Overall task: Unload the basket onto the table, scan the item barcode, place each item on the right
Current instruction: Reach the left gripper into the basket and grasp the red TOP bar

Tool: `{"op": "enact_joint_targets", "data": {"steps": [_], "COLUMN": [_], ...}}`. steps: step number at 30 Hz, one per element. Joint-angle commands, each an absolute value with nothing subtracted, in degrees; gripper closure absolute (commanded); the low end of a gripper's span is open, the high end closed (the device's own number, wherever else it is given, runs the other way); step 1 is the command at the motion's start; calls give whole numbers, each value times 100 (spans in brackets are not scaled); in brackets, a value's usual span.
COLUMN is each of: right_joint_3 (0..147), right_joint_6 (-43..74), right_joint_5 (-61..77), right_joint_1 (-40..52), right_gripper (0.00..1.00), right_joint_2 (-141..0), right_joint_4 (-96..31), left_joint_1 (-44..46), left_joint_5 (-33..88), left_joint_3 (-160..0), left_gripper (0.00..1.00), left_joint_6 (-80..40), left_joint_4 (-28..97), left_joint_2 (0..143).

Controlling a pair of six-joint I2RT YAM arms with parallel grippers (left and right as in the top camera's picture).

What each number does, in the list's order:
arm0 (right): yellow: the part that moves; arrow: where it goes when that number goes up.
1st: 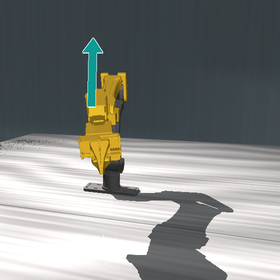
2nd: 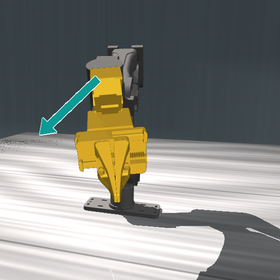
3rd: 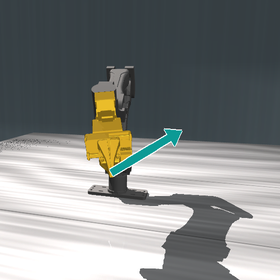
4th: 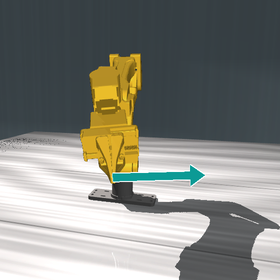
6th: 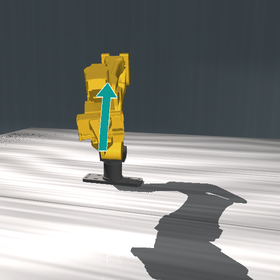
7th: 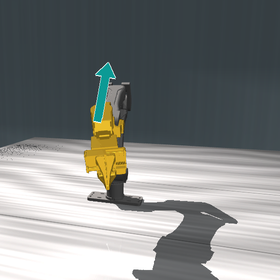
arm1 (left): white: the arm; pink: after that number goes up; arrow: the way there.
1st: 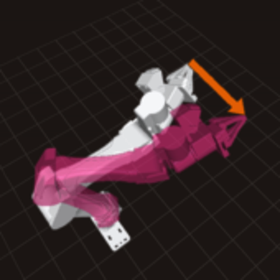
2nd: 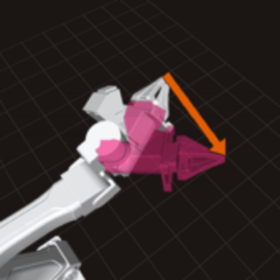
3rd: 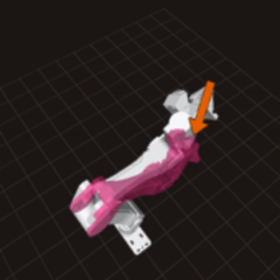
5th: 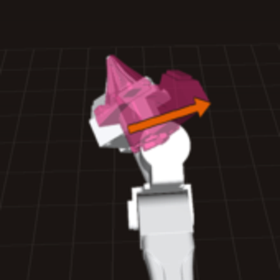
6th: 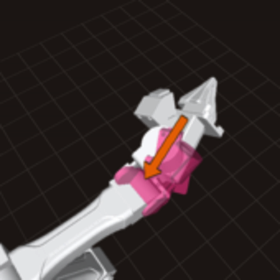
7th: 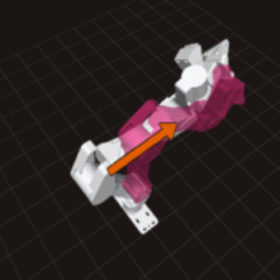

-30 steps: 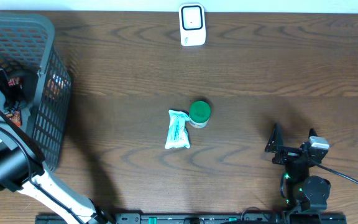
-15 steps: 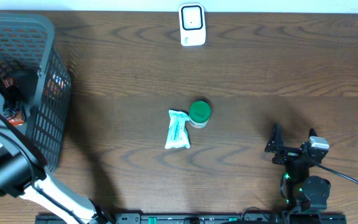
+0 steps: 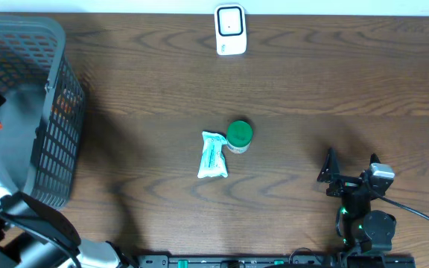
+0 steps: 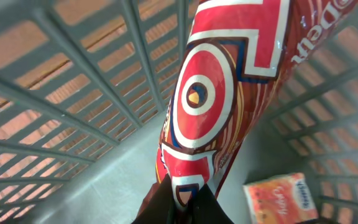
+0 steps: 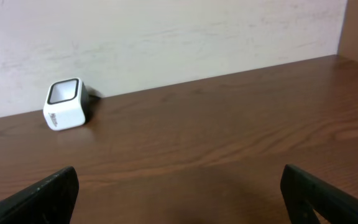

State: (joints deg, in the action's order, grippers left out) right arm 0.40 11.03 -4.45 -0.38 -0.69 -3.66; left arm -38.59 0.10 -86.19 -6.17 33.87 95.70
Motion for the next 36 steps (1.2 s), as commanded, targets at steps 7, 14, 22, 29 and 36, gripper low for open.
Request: {"op": "enact_joint_targets", "data": {"steps": [7,14,22,29,36], "right_joint_3": [32,32,32,32,32], "right_joint_6": [1020,1020,1020,1020,1020], "right_joint_5": [-438,-438,-438,-438,-438], "right_joint_1": [10,10,10,10,10], "right_gripper": [1,1,1,1,1], "right_joint_2": [-38,-38,-38,-38,-38], "right_joint_4": [-388,-388,-388,-388,-388], "left_joint_1": [-3881,-3728,-2685,-552,1341], "left_joint_5": [115,1173,3218,3559,3583], "left_joint_3": [-8659,-8659,-8659,-8646,-8646], "left_gripper": [93,93,93,93,93], "left_joint_6": [-856,-1052,-1240,-1278,-1280], "left_joint_4": [3424,3446,3492,3791,3791], "left_joint_2": [8145,7227,6840,7131,8009]}}
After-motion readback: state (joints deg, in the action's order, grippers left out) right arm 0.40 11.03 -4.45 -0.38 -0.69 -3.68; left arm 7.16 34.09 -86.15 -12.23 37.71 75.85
